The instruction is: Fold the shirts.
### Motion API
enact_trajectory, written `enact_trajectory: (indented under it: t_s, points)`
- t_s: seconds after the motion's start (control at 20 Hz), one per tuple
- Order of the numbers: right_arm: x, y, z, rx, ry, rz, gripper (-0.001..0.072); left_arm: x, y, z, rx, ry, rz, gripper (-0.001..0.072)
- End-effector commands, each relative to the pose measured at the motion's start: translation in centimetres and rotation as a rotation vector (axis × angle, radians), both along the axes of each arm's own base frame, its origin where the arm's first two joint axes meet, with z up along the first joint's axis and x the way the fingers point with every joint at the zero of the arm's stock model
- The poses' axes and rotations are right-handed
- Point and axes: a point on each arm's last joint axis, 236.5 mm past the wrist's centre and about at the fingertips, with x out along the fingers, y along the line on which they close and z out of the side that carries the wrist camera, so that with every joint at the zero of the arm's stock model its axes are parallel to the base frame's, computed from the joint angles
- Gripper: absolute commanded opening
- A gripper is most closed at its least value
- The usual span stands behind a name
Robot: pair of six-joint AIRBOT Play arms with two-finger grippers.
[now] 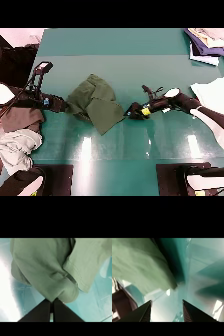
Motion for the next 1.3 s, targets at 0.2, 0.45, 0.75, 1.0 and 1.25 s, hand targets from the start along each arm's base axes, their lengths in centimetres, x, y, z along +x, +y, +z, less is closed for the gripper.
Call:
enact_trajectory:
  t_s: [0.2,0.45,0.75,1.0,1.25]
  points:
    - [1.3,1.6,-1.0,-0.053,-0.09,0.01,0.0295,-0.3,0.1,-0.1,0.004,0.011,-0.003,0.0027]
    - [1.5,1.8,-1.3,-0.069,-0.113,0.01,0.0096,-0.5,0.1,-0.2,0.005,0.019,-0.006,0.0027]
    - [5.0,-2.8,5.5,-0.083,-0.318,-0.073,0.0019,1.6,3.0,3.5,0.126,-0.104,0.036,0.0026]
    - [8.5,-14.6,22.5,-0.13,-0.673,-0.276,0.0019,4.4,6.8,17.0,0.245,-0.435,0.114,0.0026]
    - [5.6,-21.4,40.7,-0.235,-1.112,-0.448,0.0018,2.3,7.4,31.0,0.182,-0.755,0.173,0.0026]
